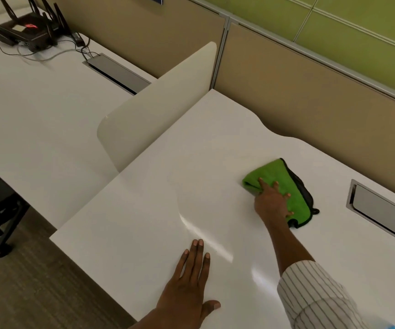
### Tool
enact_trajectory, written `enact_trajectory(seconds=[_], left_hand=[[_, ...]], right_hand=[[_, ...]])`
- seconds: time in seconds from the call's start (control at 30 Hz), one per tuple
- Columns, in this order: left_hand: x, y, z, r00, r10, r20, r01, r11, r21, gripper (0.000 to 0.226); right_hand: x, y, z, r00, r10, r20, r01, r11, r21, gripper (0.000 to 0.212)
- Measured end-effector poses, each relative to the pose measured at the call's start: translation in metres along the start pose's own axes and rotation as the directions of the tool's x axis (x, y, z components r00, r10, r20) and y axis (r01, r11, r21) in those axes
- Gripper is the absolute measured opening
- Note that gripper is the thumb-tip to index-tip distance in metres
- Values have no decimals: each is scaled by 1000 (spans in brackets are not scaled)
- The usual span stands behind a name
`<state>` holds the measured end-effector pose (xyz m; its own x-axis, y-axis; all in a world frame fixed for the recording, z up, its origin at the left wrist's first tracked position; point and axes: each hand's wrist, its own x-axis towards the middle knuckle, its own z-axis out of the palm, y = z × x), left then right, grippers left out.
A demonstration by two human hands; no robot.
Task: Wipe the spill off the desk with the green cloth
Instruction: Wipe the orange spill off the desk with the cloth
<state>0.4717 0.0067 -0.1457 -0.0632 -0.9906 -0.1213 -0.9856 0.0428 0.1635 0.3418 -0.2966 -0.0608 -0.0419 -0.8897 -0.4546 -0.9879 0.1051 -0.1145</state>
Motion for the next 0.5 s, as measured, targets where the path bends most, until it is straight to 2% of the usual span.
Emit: enact_trajectory(seconds=[0.17,0.33,0.5], left_hand=[[0,0,2,1000,3,5,-3,1000,-2,116],[-1,0,4,1000,19,-25,-19,1000,3,114],[0,1,6,1000,21,-21,-21,1000,3,113]], right_hand=[[-48,41,22,990,138,-14,-138,990,9,68],[-119,62,72,996,75,-55,-81,990,-118,77],[-149,30,95,995,-81,-65,63,967,-247,80]])
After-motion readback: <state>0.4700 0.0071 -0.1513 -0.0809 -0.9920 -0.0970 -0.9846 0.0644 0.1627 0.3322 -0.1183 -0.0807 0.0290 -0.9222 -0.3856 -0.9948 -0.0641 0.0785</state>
